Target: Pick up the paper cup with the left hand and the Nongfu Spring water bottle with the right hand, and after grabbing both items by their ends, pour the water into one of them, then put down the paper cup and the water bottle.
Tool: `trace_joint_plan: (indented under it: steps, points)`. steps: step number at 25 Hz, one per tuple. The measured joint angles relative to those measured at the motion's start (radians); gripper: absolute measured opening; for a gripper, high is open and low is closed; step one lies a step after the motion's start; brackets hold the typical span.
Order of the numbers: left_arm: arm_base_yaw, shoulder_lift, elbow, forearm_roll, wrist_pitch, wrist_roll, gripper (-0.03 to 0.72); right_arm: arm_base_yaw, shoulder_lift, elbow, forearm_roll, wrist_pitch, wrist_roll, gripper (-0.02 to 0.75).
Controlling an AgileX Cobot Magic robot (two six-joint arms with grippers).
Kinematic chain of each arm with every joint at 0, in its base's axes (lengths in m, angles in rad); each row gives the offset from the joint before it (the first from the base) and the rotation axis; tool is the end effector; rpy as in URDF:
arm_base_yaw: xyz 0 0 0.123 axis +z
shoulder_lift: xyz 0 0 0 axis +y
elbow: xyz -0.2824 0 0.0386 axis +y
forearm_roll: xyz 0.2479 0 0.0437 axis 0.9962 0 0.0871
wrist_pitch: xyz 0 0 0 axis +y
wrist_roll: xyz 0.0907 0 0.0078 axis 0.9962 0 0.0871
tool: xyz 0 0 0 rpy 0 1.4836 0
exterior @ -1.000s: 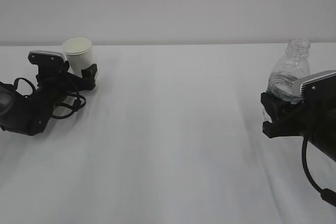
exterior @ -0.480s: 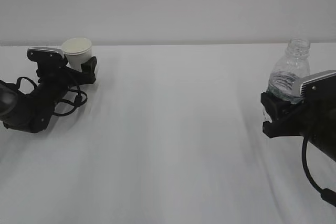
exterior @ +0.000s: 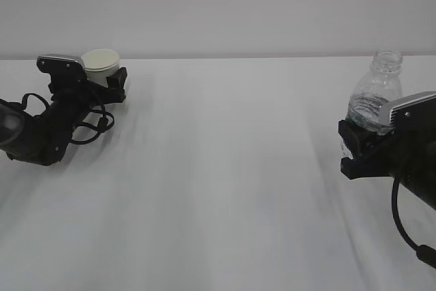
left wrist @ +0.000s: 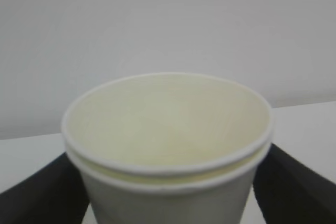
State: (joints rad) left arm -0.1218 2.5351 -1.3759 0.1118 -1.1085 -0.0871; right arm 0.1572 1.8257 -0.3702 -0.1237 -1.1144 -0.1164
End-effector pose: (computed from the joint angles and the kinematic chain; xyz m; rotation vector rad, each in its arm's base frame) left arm 0.4791 -0.0678 0.0455 0.1447 1.5336 -0.2031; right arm 0.2631 0.0519 0.1222 -0.3755 1.7881 0.0916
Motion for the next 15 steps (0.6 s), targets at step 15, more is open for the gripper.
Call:
trace_joint_plan:
  steps: [15]
  points:
    - [0.0,0.0,0.0,0.0,0.03,0.0,0.657,0.0,0.0,0.0,0.0,0.0,0.0,0.365]
